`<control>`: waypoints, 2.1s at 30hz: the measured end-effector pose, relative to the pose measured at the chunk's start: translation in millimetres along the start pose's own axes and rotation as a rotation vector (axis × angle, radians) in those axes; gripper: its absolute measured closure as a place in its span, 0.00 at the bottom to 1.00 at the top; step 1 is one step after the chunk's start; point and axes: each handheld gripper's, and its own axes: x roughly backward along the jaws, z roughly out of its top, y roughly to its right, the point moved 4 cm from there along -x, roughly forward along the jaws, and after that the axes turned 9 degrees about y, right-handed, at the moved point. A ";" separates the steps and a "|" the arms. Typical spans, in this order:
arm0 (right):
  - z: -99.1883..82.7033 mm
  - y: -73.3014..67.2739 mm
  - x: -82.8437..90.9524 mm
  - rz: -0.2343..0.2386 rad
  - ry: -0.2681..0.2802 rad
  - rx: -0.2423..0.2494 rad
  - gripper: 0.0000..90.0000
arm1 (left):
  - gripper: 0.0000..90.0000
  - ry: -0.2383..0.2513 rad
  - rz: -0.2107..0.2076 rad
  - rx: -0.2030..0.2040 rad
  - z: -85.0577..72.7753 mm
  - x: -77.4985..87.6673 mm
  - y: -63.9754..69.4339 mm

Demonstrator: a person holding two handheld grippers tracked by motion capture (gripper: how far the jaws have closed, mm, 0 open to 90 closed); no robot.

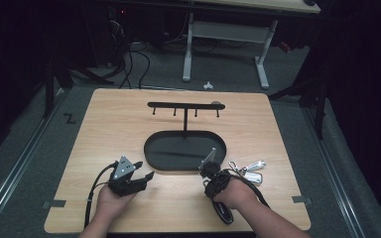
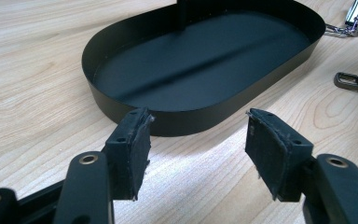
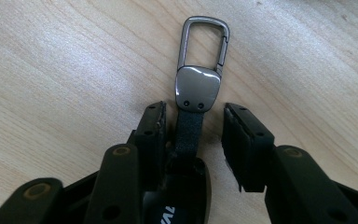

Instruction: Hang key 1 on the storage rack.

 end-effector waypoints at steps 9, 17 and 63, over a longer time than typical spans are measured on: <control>-0.6 2.0 0.2 0.005 -0.047 -0.001 0.75 | 0.45 0.008 -0.001 -0.003 1.4 1.5 0.9; -2.6 -0.7 0.9 0.014 -0.037 0.037 0.88 | 0.45 0.000 -0.007 -0.006 0.3 0.3 3.6; 2.2 26.7 83.3 0.014 0.221 0.045 0.89 | 0.45 -0.005 -0.024 -0.031 -0.4 -0.4 7.3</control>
